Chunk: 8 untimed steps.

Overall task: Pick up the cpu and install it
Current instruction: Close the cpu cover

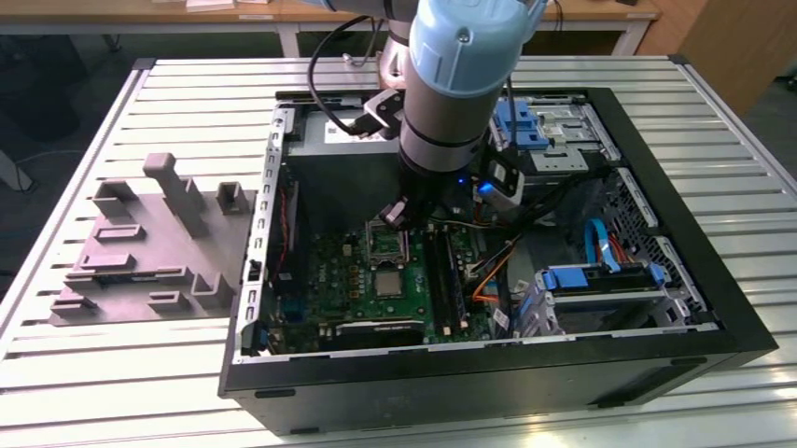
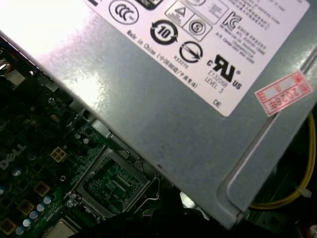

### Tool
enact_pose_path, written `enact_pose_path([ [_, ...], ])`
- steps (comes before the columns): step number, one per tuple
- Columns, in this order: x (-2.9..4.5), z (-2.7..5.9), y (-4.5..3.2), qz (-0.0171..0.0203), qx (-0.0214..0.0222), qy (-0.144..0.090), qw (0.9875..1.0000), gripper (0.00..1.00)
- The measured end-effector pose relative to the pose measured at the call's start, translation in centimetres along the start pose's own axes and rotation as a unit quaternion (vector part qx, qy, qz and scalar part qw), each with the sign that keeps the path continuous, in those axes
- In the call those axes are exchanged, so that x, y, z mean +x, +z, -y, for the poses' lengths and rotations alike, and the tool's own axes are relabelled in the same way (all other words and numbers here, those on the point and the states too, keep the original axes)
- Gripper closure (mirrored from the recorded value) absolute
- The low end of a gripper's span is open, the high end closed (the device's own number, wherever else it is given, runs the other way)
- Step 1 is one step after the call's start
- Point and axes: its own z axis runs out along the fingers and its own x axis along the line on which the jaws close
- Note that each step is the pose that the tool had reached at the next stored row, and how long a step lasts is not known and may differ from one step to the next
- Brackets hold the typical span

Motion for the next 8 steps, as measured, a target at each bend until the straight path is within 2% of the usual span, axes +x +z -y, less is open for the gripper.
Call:
enact_pose_path([
  [4, -0.01, -0.02, -0.12, -0.0025, 0.0031, 0.0, 1.0, 0.89],
  [8, -0.03, -0.04, -0.25, -0.0066, 0.0081, 0.0, 0.9999, 0.89],
])
